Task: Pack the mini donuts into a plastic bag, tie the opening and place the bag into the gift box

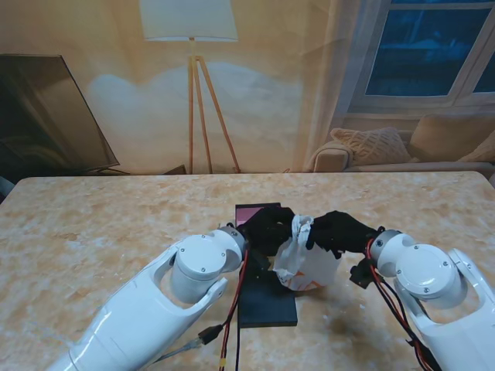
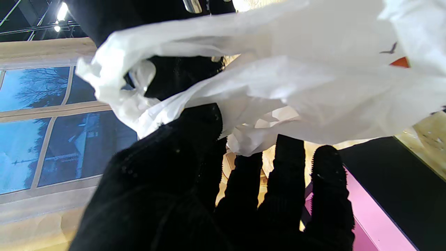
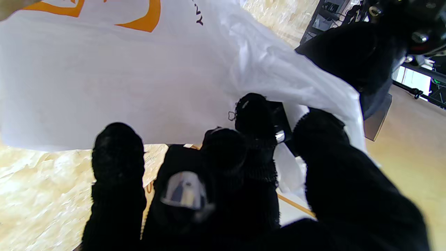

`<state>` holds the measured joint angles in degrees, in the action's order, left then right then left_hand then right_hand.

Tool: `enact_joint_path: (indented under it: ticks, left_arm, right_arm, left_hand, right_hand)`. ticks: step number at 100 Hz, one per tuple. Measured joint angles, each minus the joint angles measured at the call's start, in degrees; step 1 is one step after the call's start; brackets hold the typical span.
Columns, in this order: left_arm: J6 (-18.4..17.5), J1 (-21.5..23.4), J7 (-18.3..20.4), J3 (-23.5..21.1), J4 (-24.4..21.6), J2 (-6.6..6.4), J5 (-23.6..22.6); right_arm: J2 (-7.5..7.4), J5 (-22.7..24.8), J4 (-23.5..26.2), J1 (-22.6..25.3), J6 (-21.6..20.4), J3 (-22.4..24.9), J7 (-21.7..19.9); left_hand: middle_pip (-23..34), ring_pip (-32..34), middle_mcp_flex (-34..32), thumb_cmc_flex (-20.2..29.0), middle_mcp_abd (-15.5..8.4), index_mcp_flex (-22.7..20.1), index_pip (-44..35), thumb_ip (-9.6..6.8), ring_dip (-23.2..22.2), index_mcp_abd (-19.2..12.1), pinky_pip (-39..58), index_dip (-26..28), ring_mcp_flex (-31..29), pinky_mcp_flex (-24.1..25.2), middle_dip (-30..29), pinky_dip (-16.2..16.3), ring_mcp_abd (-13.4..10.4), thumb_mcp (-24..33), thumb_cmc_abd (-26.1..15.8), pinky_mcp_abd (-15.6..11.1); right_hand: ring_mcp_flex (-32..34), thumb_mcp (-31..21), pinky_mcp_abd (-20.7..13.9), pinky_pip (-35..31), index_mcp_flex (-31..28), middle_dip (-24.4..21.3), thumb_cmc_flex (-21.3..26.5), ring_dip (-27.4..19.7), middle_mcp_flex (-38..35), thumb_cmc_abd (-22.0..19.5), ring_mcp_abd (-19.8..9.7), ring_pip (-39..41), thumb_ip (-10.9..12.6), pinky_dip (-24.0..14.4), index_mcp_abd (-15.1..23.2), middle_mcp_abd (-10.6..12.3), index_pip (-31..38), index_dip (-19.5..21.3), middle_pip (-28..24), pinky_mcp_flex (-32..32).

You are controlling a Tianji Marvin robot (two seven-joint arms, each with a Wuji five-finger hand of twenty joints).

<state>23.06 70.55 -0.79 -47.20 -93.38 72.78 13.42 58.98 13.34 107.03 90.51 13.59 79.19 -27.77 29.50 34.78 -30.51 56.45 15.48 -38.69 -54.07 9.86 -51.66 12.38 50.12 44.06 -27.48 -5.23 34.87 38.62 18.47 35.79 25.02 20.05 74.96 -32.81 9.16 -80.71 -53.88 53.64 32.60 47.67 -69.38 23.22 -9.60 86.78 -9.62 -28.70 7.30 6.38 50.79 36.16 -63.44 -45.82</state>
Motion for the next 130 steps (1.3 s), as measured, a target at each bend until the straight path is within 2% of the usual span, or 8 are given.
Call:
enact_joint_path:
  ticks: [10,56,63,72,86,113,124,130]
  left_arm:
    - [0.1,-0.1,-0.5,0.2,0.1,0.16,-0.4]
    - [0.7,-0.3,-2.2,0.7,0.6,0.48,-1.6]
    - [0.8,-0.3,-2.8,0.9,0.6,0.56,-2.2]
    - [1.0,-0.3,-3.0,1.0,0.6,0.69,-2.5]
    - [1.2,-0.3,-3.0,1.1,0.6,0.76,-2.5]
    - [0.8,-0.3,-2.8,1.7,0.5,0.66,-3.5]
    - [0.4,-0.2,-1.7,1.6,0.5,0.38,-3.3]
    - [0.1,-0.1,-1.0,1.5,0.4,0.16,-3.2]
  right_arm:
    - [-0.12,0.1,-0.4,-1.0,0.2,-1.0,-0.3]
    - [0.17,3.3,-1.3,-3.4,3.1,-4.4,3.0]
    - [0.39,3.5,-1.3,-3.3,3.3,-4.5,3.6]
    - [0.52,3.6,-1.2,-3.2,3.3,-4.5,3.9]
    - [0.81,3.6,-1.1,-2.9,3.2,-4.4,5.3]
    - [0.87,4.1,-0.7,-2.7,3.8,-4.4,5.4]
    - [0.92,4.1,-0.6,-2.7,4.0,-4.4,5.8]
    - [1.01,4.1,-0.4,-2.5,4.0,-4.2,6.0]
  left_hand:
    - [0.0,0.0,0.0,0.7,0.0,0.7,0.0,-0.6,0.0,0.2,0.0,0.1,0.0,0.1,0.0,0.0,0.0,-0.1,-0.9,0.0]
    - [0.0,0.0,1.4,1.7,0.3,2.2,0.3,-1.84,0.6,1.3,0.0,0.1,1.4,0.5,0.0,0.0,0.0,0.1,-2.3,0.0]
    - [0.0,0.0,1.4,1.7,0.3,2.2,0.3,-1.86,0.6,1.3,0.0,0.1,1.4,0.5,0.0,0.0,0.0,0.1,-2.3,0.0]
    - [0.0,0.0,1.4,1.7,0.7,2.2,0.3,-1.87,0.6,1.5,0.0,0.1,1.5,0.6,0.0,0.0,0.1,0.4,-2.3,0.0]
    - [0.0,0.0,1.4,2.0,0.7,2.2,0.3,-1.89,0.6,1.9,0.0,0.1,1.5,0.6,0.0,0.0,0.1,0.6,-2.3,0.0]
    - [0.0,0.0,1.4,2.3,0.7,2.3,0.4,-1.96,0.6,2.2,0.0,0.1,1.5,0.6,0.0,0.0,0.1,0.8,-2.3,0.0]
    - [0.0,0.0,1.4,2.3,0.7,2.3,0.4,-1.99,0.6,2.5,0.0,0.1,1.5,0.6,0.0,0.0,0.1,1.2,-2.3,0.0]
    - [0.0,0.0,1.4,2.3,0.7,2.3,0.4,-1.87,0.6,2.5,0.0,0.1,1.5,0.6,0.0,0.0,0.2,1.2,-2.3,0.0]
  right_hand:
    - [0.0,1.6,0.0,0.0,-1.2,-0.2,-2.0,0.0,0.0,-2.3,0.4,0.0,2.7,0.4,-1.8,-0.6,-2.1,3.6,0.0,0.0]
    - [0.0,2.9,0.0,0.0,-2.9,-0.8,-2.3,0.0,0.0,-2.6,0.8,-0.6,3.3,0.5,-2.4,-1.4,-3.7,5.7,0.7,0.0]
    - [0.0,3.0,0.0,0.0,-2.6,-1.6,1.6,0.0,0.0,-2.2,0.9,-1.4,3.3,1.0,-2.4,-1.5,-2.6,0.7,1.2,0.0]
    - [0.0,-0.4,0.0,0.0,0.5,-2.1,7.2,-0.1,0.1,2.2,0.9,-2.9,1.1,1.1,-2.4,-1.5,4.4,-7.1,2.0,0.0]
    - [0.0,-4.5,0.0,0.0,2.2,-2.9,7.8,-0.7,0.1,3.8,0.9,-3.5,1.0,1.6,-2.7,-1.5,6.1,-9.3,2.2,0.0]
    - [0.0,-7.9,0.0,0.0,2.0,-3.1,9.0,-0.7,0.1,6.6,0.9,-3.6,-0.4,1.7,-3.6,-1.6,8.2,-8.9,2.2,0.0]
    - [0.0,-10.6,0.0,0.0,2.0,-3.1,8.7,-0.7,0.1,8.3,0.9,-3.5,-0.4,1.7,-3.7,-1.8,8.5,-7.0,2.1,0.0]
    - [0.0,-12.9,0.0,0.0,2.9,-3.0,7.5,-0.7,0.4,8.4,0.9,-3.5,-0.4,1.7,-3.7,-1.8,8.4,-2.7,2.0,0.0]
